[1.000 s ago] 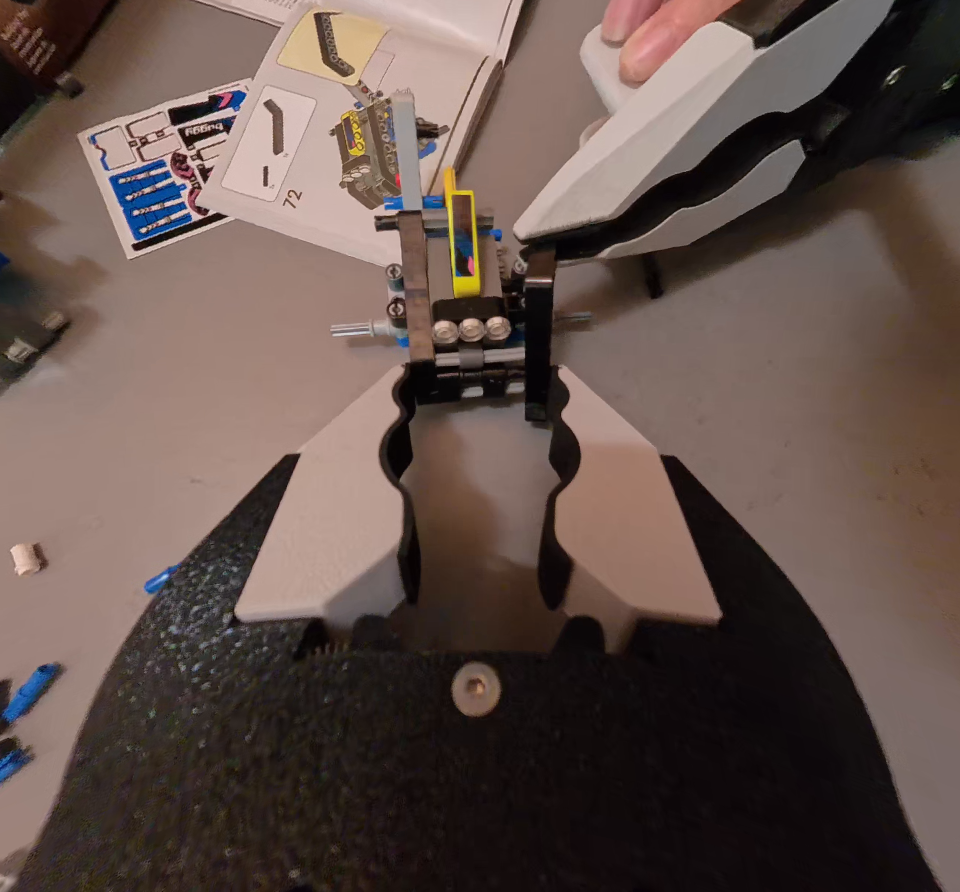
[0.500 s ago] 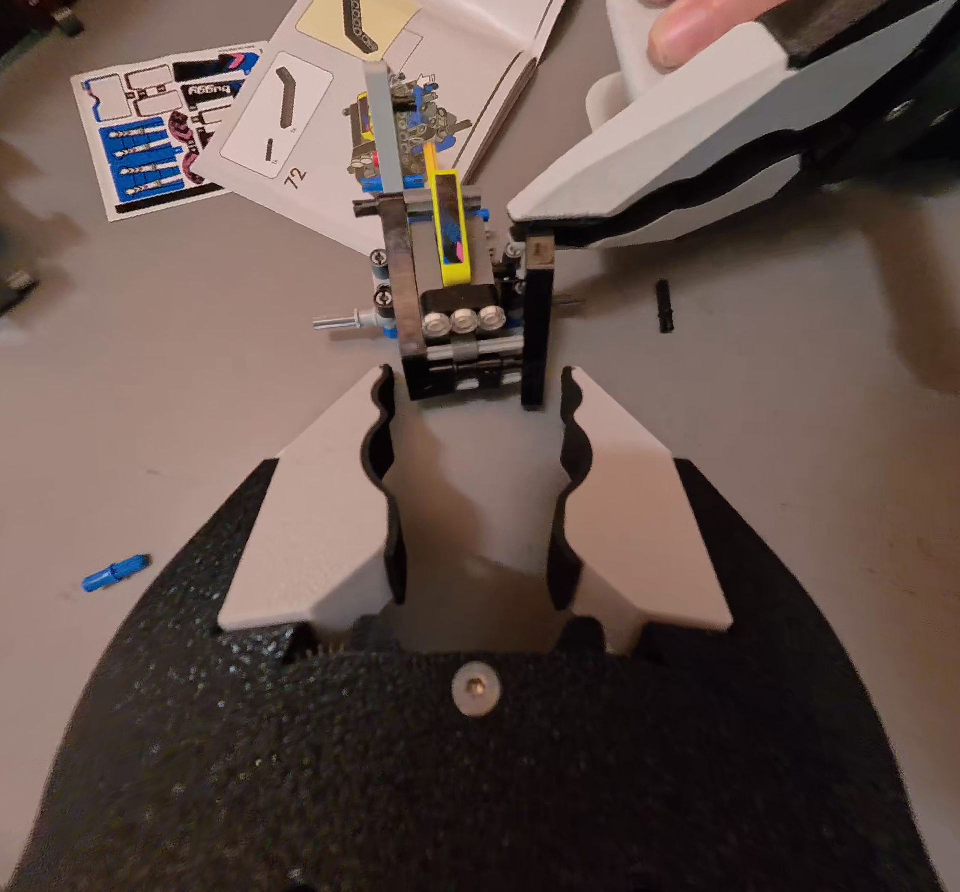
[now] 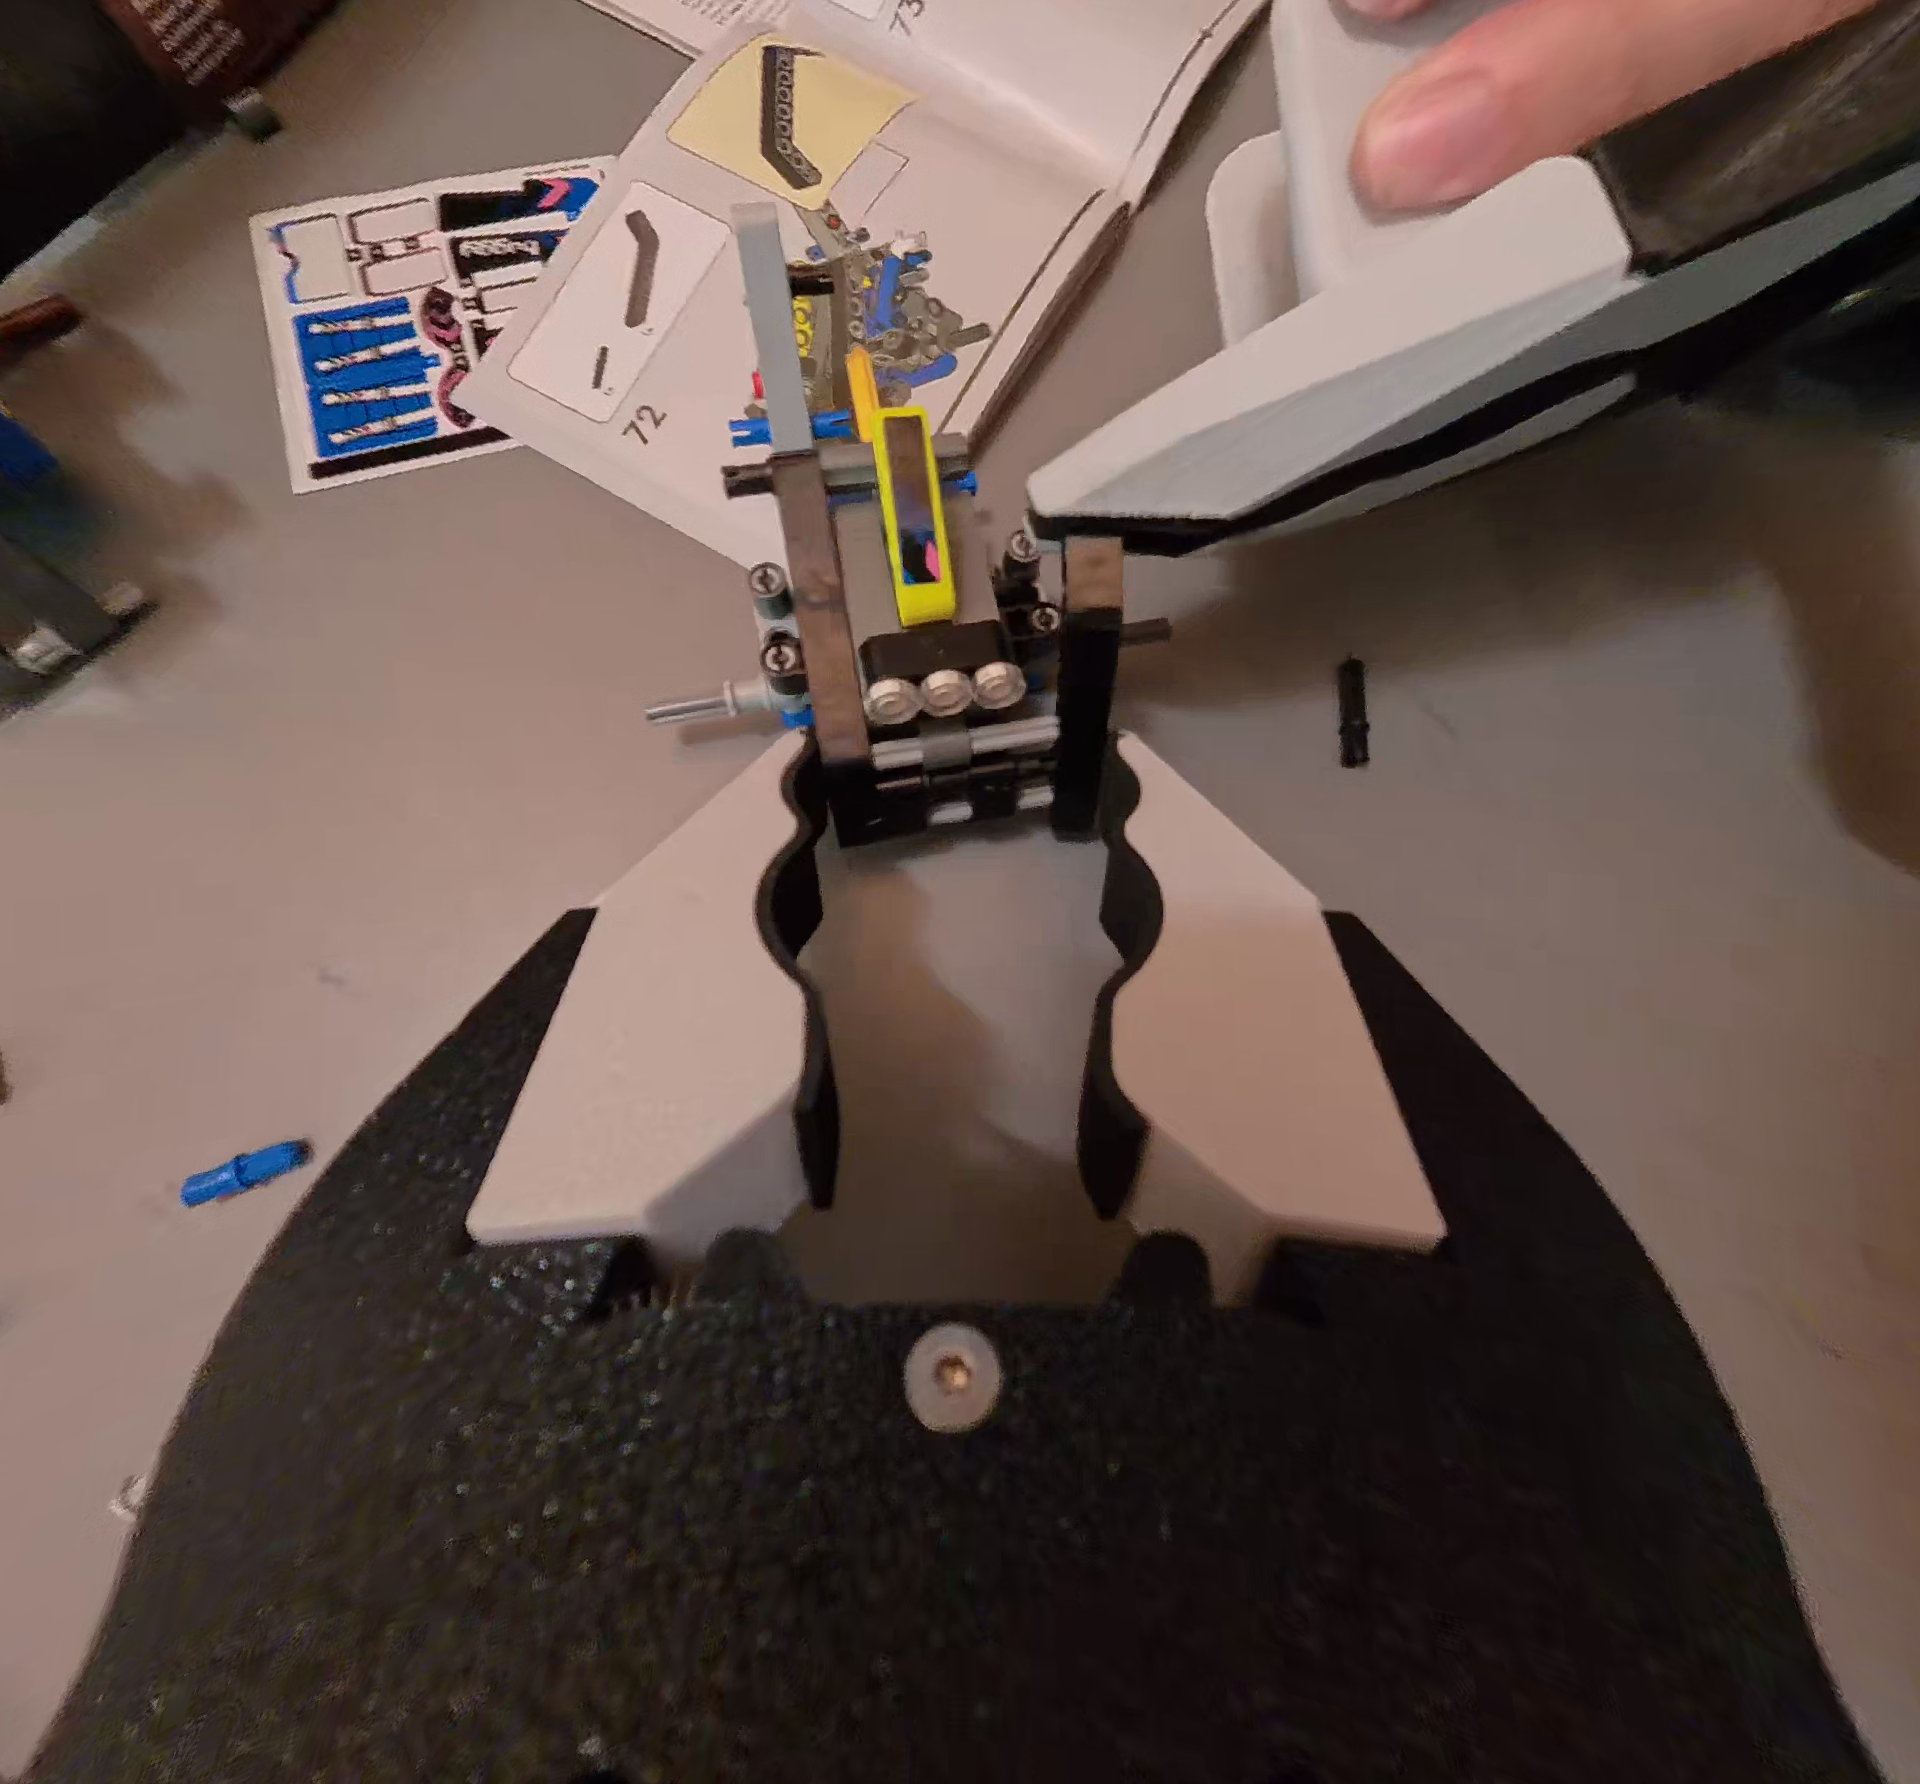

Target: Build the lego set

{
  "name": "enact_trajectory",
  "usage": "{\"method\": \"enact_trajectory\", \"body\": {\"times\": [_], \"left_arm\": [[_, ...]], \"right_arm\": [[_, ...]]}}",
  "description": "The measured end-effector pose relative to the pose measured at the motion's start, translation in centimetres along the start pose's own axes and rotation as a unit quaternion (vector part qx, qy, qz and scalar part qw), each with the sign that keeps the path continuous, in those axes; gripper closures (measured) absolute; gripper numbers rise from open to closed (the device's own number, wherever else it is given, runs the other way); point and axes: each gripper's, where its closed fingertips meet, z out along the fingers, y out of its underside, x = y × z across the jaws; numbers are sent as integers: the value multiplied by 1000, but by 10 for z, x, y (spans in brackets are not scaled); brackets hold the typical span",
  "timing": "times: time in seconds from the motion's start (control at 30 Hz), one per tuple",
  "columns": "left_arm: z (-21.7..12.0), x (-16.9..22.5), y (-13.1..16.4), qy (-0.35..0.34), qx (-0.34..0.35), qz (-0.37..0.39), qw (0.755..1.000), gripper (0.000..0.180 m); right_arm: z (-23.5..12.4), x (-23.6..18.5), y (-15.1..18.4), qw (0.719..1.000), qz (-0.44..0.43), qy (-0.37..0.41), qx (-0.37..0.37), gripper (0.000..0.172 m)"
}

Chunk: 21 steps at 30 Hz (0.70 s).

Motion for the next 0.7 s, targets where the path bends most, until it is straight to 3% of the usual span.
{"method": "enact_trajectory", "body": {"times": [0.03, 0.2, 0.33, 0.47, 0.6, 0.7], "left_arm": [[0, 0, 0, -6, 0, 3, 1000, 132], [1, -2, -1, -27, 0, 12, 1000, 132], [2, -2, -2, -34, 3, 13, 999, 132], [2, -3, -2, -35, 2, 17, 999, 132], [2, -3, -1, -35, -1, 19, 999, 132], [2, -4, 0, -41, -3, 23, 999, 133]], "right_arm": [[1, -1, 1, 1000, 11, -6, -2, 168], [-6, -7, 22, 994, 95, -43, -24, 156], [-17, -1, 15, 974, 213, -76, 26, 140], [-11, -4, 3, 989, 123, -77, 33, 138], [-7, -4, -12, 994, 69, -47, 72, 166], [-4, -3, -12, 997, -5, -8, 70, 168]]}}
